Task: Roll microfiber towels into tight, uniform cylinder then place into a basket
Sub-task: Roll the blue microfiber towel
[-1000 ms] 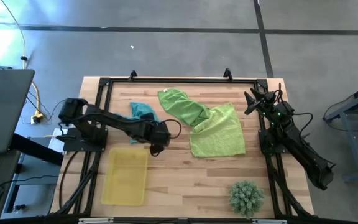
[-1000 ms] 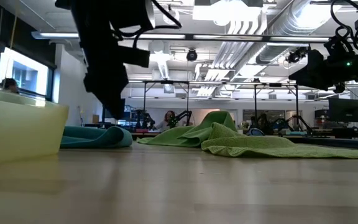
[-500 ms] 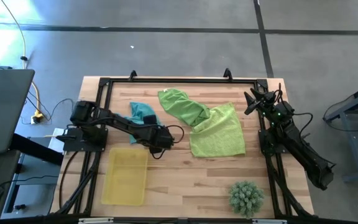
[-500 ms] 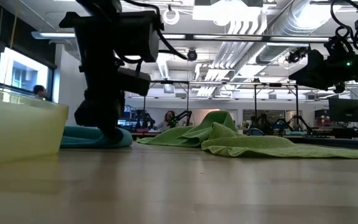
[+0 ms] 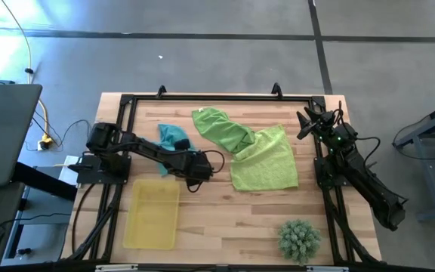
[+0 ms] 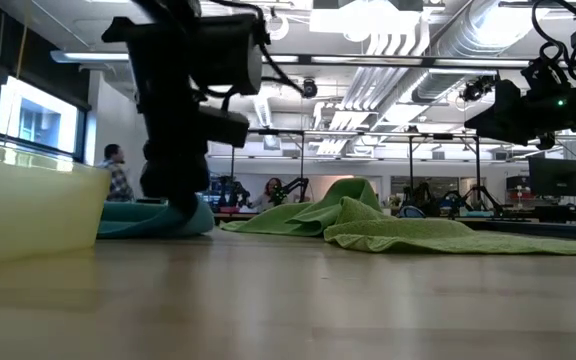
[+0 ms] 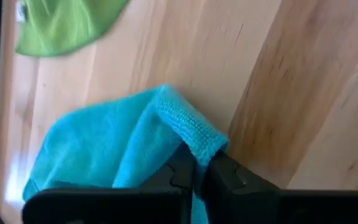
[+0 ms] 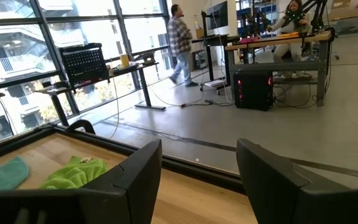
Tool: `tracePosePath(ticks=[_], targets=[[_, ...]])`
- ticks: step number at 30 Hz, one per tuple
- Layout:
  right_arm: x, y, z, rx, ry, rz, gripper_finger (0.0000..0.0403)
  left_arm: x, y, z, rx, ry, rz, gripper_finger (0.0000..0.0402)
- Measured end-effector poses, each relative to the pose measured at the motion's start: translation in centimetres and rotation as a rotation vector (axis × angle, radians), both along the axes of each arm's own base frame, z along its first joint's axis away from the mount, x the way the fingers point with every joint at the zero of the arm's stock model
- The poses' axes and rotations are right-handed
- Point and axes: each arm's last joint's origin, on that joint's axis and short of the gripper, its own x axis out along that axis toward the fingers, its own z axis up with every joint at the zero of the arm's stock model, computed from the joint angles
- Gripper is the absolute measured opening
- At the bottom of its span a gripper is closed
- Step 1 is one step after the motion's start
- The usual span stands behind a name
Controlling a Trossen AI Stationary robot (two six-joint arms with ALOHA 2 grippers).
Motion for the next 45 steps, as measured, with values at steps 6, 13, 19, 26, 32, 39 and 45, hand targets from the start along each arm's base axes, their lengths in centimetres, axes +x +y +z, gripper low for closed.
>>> tracePosePath(ticks=[6,13,19,26,32,39,45], targets=[[0.0,0.0,0.0,0.0,0.0,0.0,0.0199,2.4,-0.5,2.9,0.016,-0.087,-0.071,0.0003],[0.0,0.0,0.0,0.0,0.0,0.0,0.0199,5.3,-0.6,7.8,0.067,-0.211,-0.149,0.0001],[0.0,0.0,0.0,0.0,0.0,0.0,0.0199,6.7,-1.9,11.7,0.078,-0.307,-0.219,0.0001],[0.0,0.0,0.0,-0.001,0.0,0.0,0.0199,7.2,-4.5,15.3,0.074,-0.388,-0.296,0.0],[0.0,0.0,0.0,-0.001,0.0,0.0,0.0199,7.2,-6.8,17.5,0.06,-0.467,-0.348,0.0],[0.0,0.0,0.1,0.05,-0.076,0.015,0.0199,6.8,-9.6,18.5,0.034,-0.509,-0.402,0.0],[0.3,0.3,0.2,0.285,-0.362,0.114,0.0199,6.2,-11.0,18.3,-0.003,-0.525,-0.375,0.0]])
